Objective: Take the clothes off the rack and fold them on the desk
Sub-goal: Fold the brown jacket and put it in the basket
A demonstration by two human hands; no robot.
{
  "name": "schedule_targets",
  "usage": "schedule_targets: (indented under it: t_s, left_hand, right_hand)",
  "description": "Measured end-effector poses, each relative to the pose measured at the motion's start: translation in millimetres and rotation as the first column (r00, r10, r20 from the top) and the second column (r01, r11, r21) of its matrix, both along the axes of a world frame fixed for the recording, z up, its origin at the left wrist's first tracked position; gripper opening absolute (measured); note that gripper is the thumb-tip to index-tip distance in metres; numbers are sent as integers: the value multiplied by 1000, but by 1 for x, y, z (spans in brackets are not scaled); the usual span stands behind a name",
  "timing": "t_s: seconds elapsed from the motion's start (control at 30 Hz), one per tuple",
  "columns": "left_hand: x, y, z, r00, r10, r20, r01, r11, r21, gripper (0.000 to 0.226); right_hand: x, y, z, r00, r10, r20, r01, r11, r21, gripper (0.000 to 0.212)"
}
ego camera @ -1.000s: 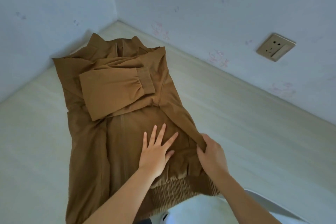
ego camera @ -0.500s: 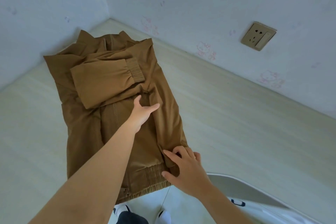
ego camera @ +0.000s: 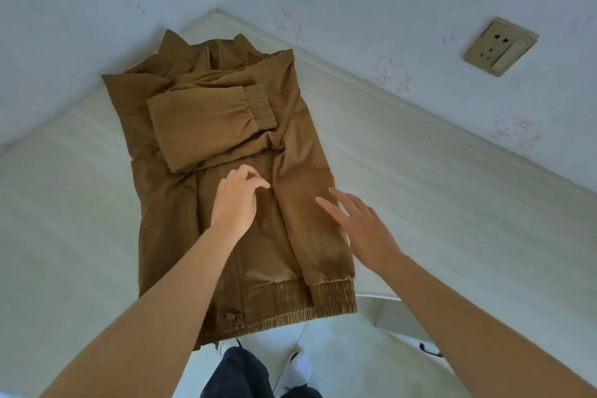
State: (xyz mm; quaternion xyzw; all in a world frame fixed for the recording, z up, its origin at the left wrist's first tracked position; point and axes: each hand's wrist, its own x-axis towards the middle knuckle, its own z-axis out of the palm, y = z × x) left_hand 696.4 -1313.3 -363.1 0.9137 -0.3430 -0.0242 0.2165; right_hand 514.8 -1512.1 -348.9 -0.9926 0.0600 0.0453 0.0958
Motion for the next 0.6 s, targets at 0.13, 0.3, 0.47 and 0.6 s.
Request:
schedule_targets:
  t_s: [0.13,0.3,0.47,0.6]
  left_hand:
    - [-9,81,10,984,137,116,-135,990,-29,33]
    - [-27,186,-7,972,231,41,-234,962,144,60]
    - [-22,224,-26,994,-101,-46,111,886,451,114]
    - [-16,235,-4,961,-257,-104,270,783,559,94]
  right_hand:
    - [8,-17,-9,982,141,-123,-164,965,-206,105]
    - [12,1,-19,942,297,-153,-329,905,-271,111]
    - [8,16,-18,902,406,-148,-431,857,-283,109]
    - [7,26,-13,883,417,-216,-467,831,-301,113]
